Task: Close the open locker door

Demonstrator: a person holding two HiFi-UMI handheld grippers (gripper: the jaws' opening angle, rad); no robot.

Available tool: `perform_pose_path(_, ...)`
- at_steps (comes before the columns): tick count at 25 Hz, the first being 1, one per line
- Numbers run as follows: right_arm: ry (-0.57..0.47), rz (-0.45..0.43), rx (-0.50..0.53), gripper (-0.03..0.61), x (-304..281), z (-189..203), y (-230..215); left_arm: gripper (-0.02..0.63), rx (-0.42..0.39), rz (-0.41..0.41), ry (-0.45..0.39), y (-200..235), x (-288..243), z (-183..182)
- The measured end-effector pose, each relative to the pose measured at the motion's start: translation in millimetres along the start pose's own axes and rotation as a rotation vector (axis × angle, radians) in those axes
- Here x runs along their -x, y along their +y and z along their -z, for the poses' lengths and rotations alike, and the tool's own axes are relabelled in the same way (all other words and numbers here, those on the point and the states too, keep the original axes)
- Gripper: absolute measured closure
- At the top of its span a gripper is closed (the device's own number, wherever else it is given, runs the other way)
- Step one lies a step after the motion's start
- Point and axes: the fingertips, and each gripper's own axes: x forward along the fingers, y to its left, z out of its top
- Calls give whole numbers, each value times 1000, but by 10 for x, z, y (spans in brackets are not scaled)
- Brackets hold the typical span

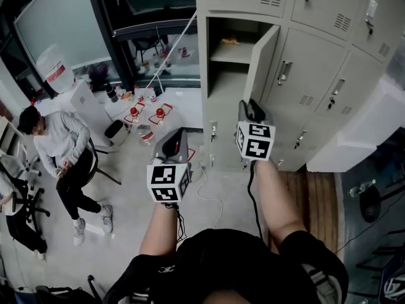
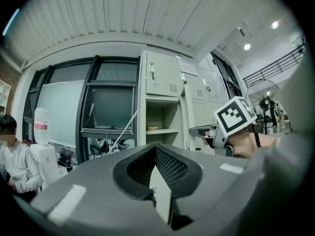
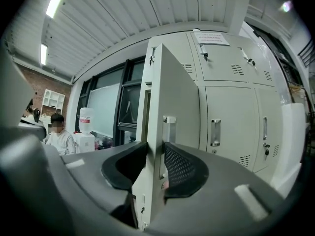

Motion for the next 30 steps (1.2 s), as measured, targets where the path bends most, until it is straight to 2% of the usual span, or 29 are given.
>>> perform_pose_path(4,4,-15,-4,462,-153,-28,152,614,10,-9,13,191,-37,55)
perform_pose_path(12,12,27,-22,472,-468,-54,385,614,1,-19,8,501,-61,57)
perform_pose_path(30,30,73,31,484,-1137,-121,724,614,8,-51,6,1059,-28,101)
